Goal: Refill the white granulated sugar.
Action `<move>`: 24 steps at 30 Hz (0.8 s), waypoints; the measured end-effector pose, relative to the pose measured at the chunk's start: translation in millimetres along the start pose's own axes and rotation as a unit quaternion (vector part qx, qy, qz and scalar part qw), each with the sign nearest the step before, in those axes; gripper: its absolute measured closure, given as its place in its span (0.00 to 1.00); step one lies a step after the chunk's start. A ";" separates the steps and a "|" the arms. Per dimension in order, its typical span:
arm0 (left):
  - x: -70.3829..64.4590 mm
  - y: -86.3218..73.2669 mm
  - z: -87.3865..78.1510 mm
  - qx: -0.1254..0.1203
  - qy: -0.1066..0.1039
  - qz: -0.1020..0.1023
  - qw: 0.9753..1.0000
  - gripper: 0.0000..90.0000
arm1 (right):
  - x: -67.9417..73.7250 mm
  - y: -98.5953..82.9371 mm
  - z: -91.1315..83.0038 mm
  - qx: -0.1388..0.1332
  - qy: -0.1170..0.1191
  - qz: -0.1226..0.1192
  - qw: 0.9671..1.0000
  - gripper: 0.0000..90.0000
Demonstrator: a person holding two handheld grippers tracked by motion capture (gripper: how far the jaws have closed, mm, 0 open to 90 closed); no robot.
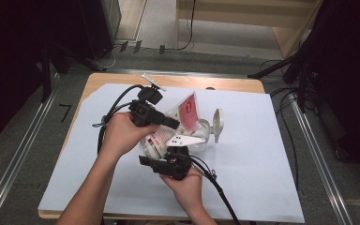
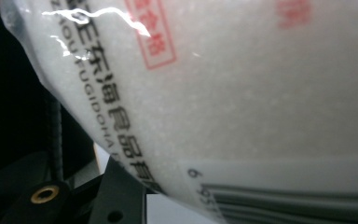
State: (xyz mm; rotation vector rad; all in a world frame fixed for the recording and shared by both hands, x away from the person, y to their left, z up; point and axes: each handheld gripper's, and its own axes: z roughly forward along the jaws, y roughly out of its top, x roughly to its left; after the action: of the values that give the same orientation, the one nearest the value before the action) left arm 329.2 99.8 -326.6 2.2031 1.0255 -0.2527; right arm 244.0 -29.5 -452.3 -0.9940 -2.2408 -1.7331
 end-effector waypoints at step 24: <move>-5.1 10.0 -7.4 -0.022 0.009 0.001 1.000 0.94 | 8.7 16.5 3.0 0.003 -0.005 0.004 1.000 0.69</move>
State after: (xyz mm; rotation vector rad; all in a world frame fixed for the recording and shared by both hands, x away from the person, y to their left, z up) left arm 332.4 97.0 -313.8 2.1704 1.0277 -0.2077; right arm 247.6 -21.2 -435.7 -1.0099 -2.2443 -1.7212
